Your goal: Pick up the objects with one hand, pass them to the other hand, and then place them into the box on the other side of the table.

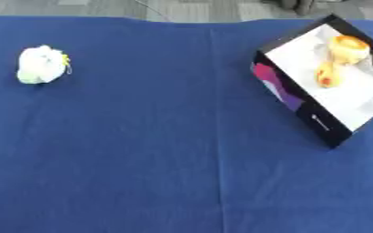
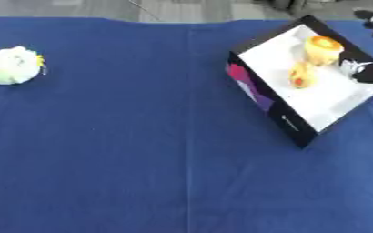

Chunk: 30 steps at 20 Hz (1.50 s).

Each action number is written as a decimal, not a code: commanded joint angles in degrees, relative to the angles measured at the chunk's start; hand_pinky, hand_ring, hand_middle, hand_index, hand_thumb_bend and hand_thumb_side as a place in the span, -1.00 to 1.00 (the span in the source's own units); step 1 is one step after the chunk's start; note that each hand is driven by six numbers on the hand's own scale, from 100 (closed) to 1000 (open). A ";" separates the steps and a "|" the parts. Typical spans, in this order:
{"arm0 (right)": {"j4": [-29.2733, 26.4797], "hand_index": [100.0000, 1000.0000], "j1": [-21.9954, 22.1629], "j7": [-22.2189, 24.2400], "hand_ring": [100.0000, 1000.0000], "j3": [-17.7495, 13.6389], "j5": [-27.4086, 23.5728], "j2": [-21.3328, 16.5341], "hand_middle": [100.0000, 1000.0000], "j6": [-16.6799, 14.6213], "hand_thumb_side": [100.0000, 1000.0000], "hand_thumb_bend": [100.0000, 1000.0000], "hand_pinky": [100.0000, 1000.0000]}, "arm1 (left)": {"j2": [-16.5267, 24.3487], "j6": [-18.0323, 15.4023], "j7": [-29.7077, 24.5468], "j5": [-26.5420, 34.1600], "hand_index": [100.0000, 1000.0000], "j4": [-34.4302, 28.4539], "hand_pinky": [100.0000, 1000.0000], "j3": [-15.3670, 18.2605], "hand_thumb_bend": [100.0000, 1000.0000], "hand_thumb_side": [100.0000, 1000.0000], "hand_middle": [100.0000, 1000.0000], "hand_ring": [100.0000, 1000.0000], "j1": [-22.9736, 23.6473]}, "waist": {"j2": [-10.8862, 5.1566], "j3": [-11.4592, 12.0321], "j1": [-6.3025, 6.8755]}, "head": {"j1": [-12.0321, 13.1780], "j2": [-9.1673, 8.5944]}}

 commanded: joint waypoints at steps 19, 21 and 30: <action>-19.55 1.00 2.04 -9.86 1.00 -2.80 -16.39 2.74 1.00 -2.44 -0.66 -1.00 0.93 | -2.27 -7.90 -5.33 -21.63 0.75 10.37 0.85 2.19 0.16 -0.60 0.54 0.81 -9.96 | 2.44 -5.73 -0.63 | 13.04 -4.26; -19.55 1.00 2.05 -9.87 1.00 -2.67 -16.25 2.75 1.00 -2.46 -0.67 -1.00 0.92 | -3.06 -7.81 -2.92 -23.16 0.72 10.05 0.84 2.26 0.12 -0.72 0.52 0.80 -11.34 | 2.46 -6.12 -0.63 | 13.08 -4.19; -19.55 1.00 2.14 -9.60 1.00 -1.98 -15.07 2.69 1.00 -2.57 -0.73 -1.00 0.91 | -3.87 -5.99 4.83 -29.63 0.69 9.16 0.77 2.16 0.15 -0.98 0.49 0.78 -15.22 | 2.79 -8.57 0.29 | 13.52 -3.79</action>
